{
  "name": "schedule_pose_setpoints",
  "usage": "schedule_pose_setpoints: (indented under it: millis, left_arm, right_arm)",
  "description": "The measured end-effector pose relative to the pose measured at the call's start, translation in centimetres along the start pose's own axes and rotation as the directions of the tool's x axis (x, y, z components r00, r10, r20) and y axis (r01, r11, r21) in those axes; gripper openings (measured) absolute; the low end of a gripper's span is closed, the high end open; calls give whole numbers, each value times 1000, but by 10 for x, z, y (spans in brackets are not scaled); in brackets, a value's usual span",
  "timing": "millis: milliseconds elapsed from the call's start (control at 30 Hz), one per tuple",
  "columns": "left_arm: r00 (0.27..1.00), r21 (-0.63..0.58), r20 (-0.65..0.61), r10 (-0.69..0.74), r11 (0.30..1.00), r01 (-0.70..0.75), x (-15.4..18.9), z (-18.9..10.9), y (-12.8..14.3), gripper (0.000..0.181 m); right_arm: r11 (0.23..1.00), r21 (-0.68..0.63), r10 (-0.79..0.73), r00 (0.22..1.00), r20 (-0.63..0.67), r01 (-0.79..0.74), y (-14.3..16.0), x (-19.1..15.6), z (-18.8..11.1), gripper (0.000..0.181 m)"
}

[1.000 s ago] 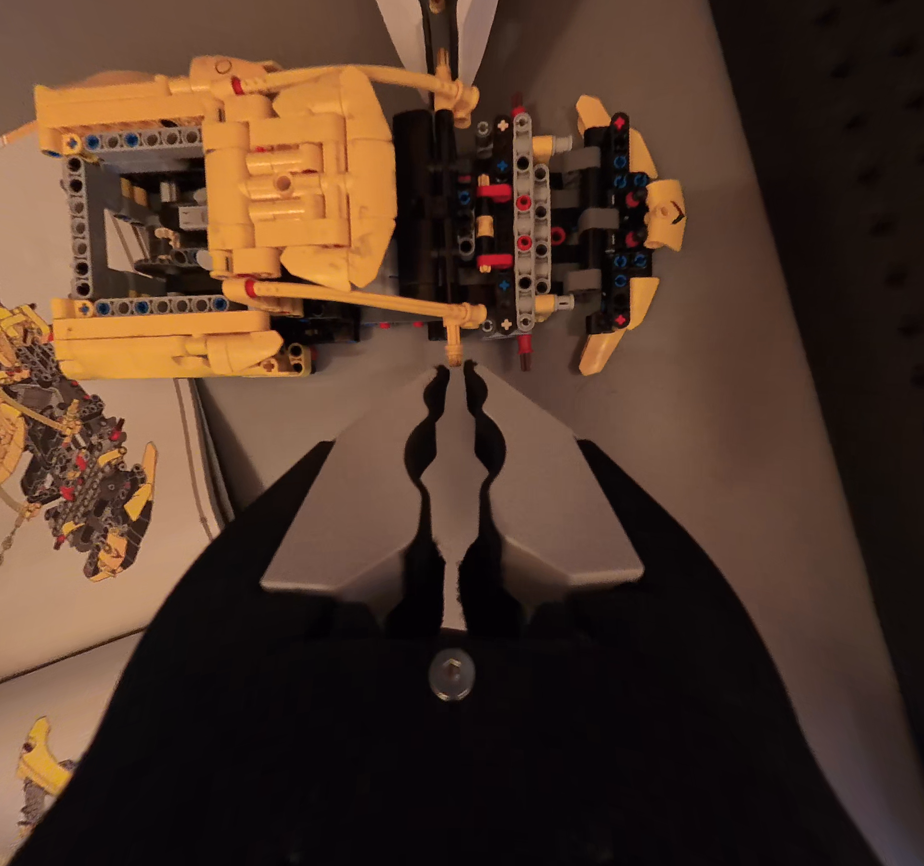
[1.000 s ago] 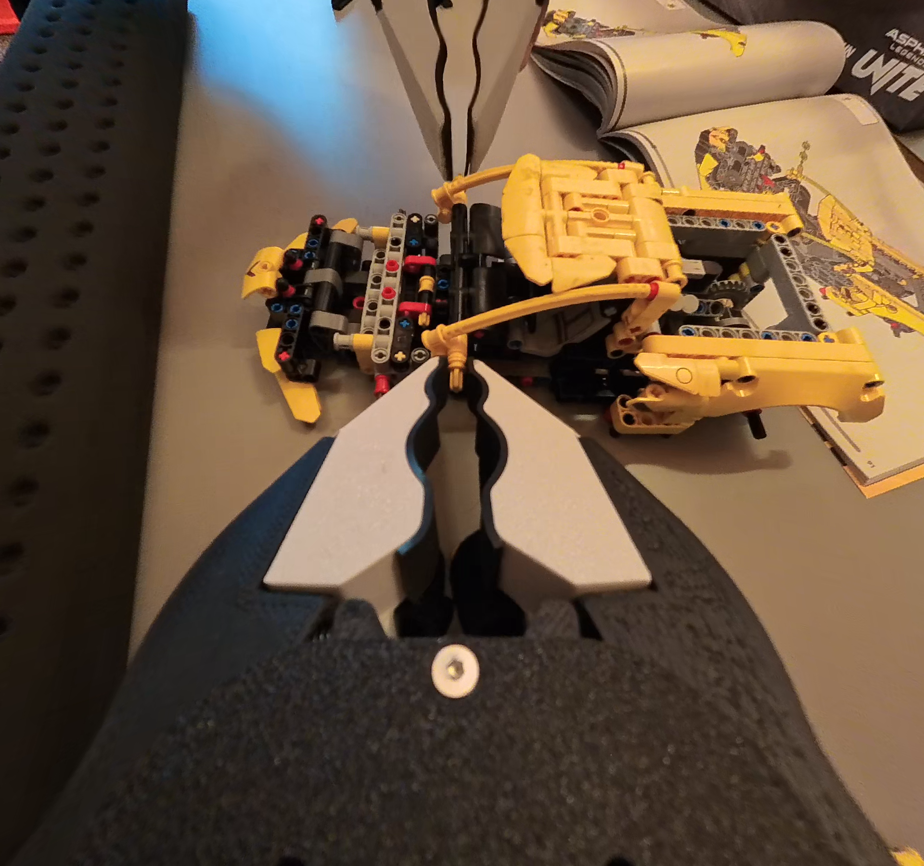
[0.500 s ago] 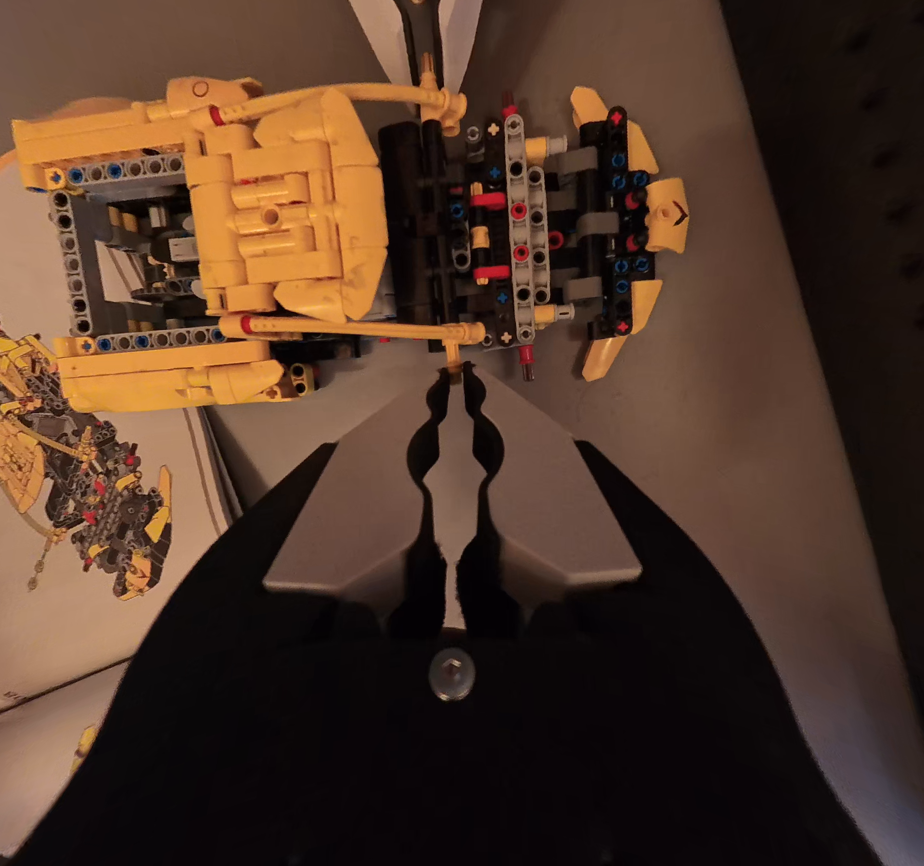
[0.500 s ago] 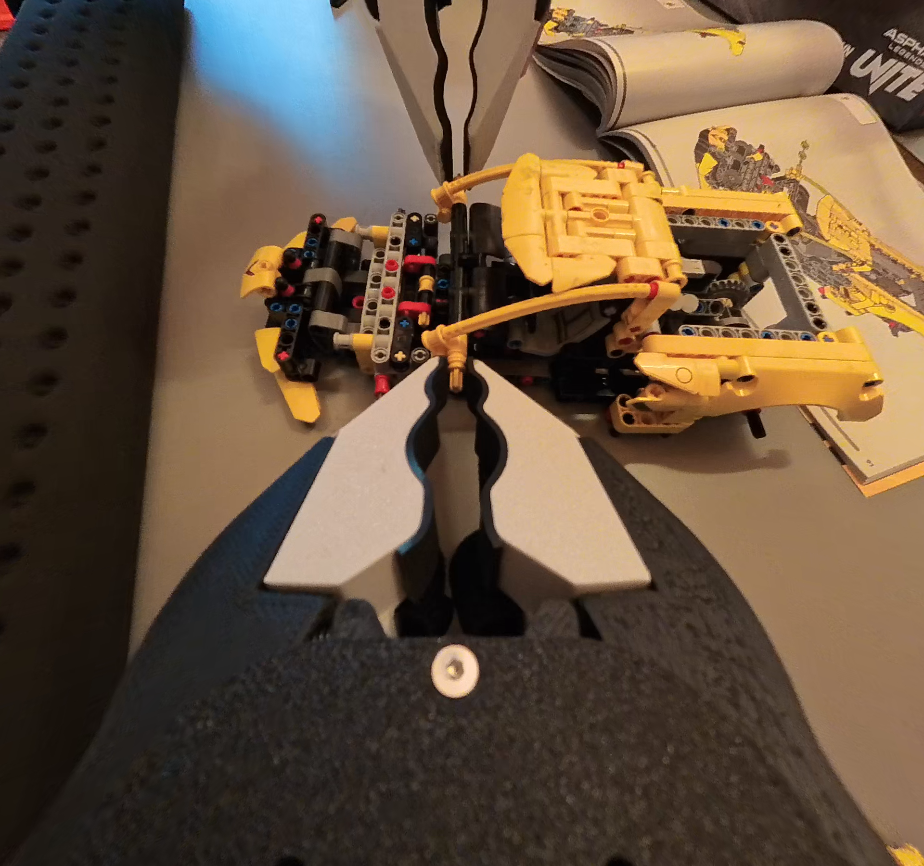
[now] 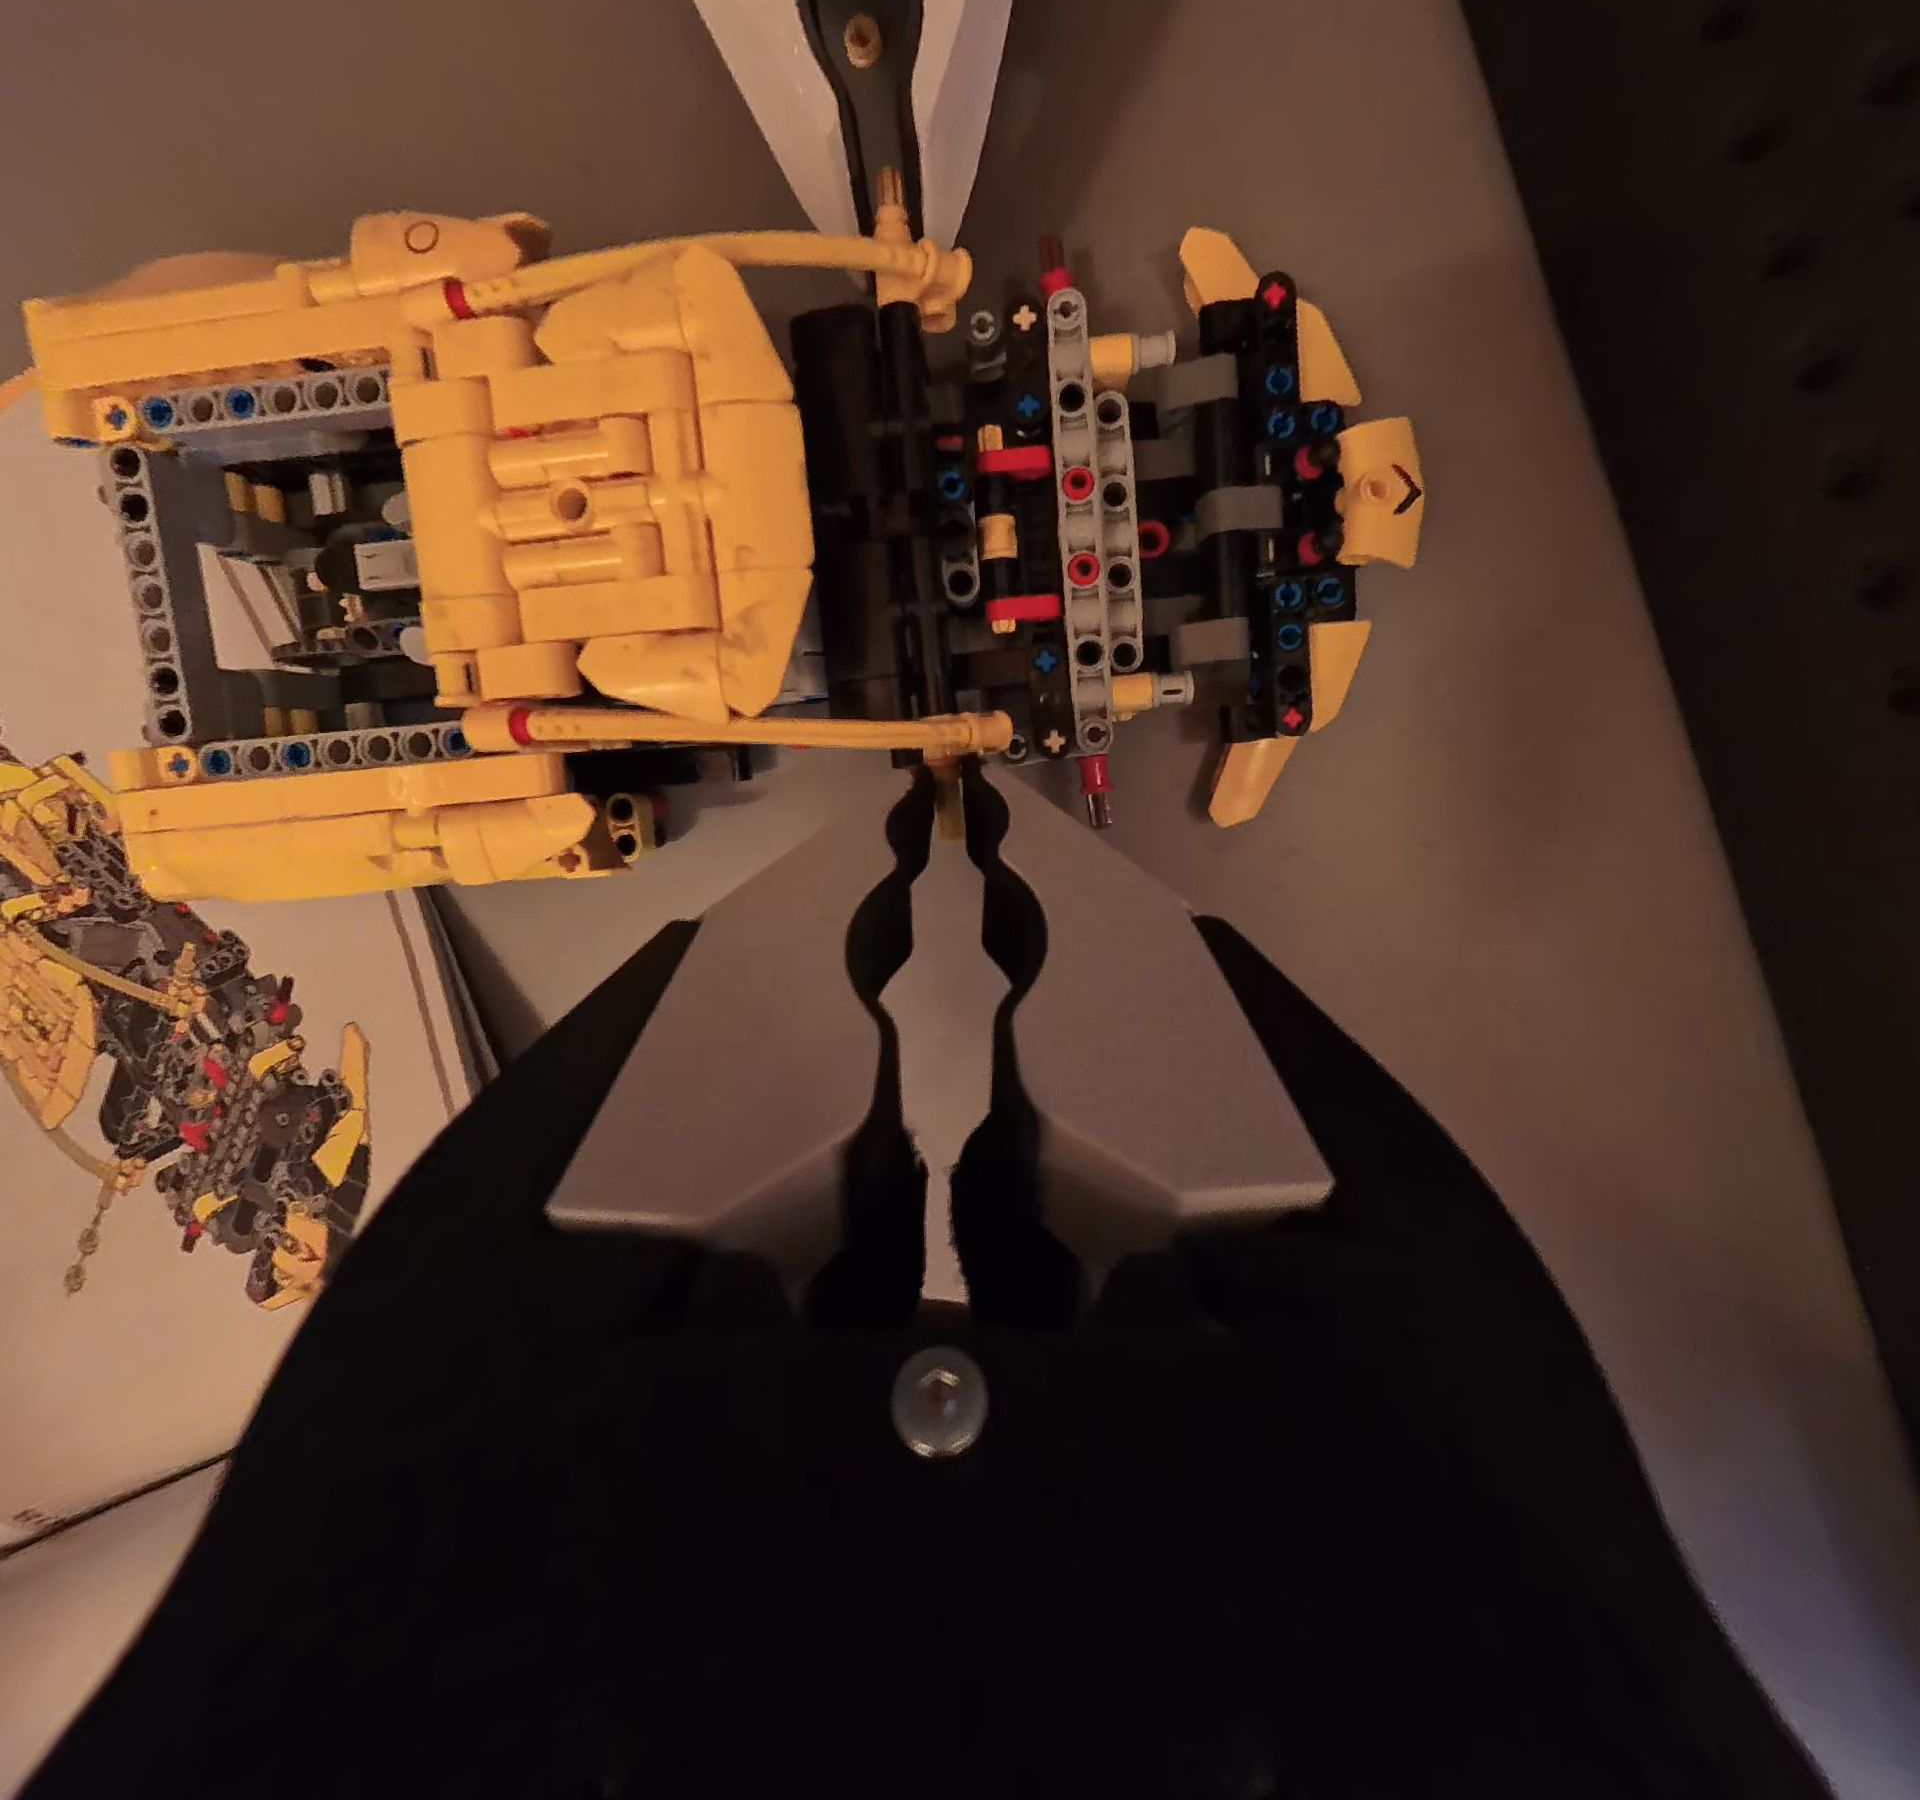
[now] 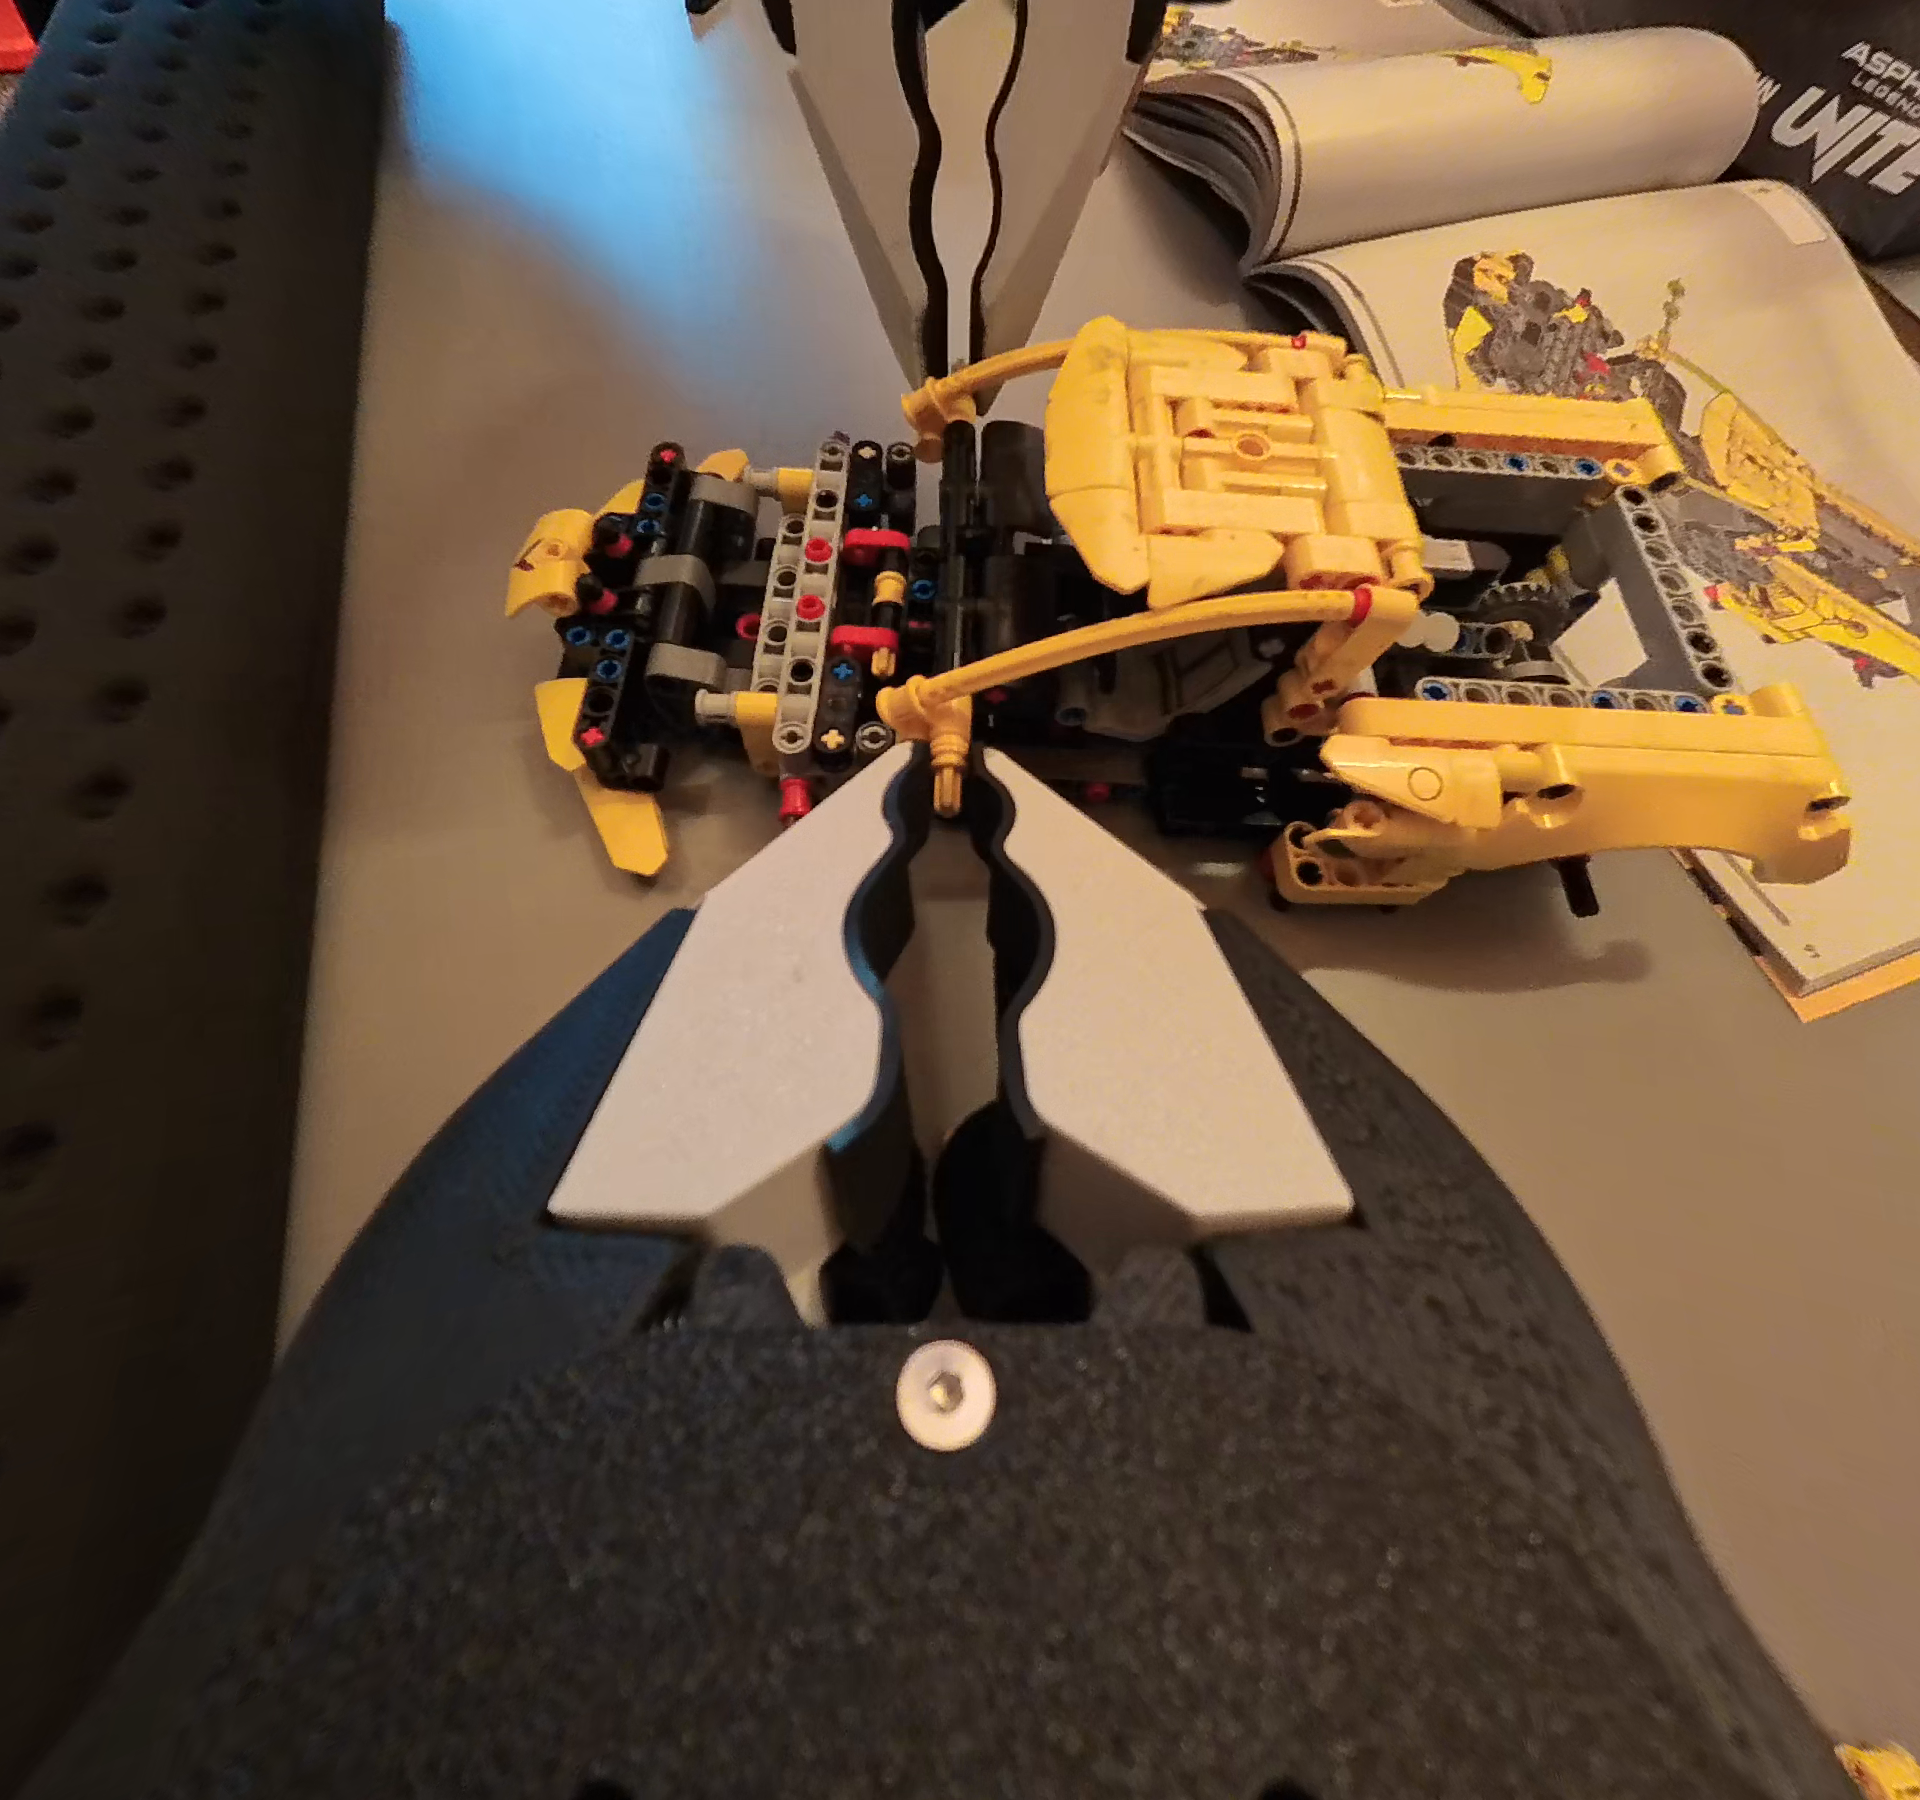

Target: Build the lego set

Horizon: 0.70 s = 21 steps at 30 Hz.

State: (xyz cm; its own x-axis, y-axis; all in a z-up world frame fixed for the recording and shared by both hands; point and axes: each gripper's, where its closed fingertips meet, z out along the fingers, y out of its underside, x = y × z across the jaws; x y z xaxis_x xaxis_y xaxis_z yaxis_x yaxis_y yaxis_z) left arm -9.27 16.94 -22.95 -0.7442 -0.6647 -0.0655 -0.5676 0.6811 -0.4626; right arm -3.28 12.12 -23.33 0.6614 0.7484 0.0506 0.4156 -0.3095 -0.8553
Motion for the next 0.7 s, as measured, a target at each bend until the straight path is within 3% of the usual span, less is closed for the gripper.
schedule_pose_setpoints:
  millis: [333,700]
  left_arm:
    - [996,138,8,-91,986,89,-1,-2,5,4]
    - [999,102,24,23,995,-25,-1,-2,1,3]
  right_arm:
    - [1000,3,-9,1000,-4,9,-1,0,1,5]
    - [1000,-2,-24,1000,-3,24,0,-1,1,5]
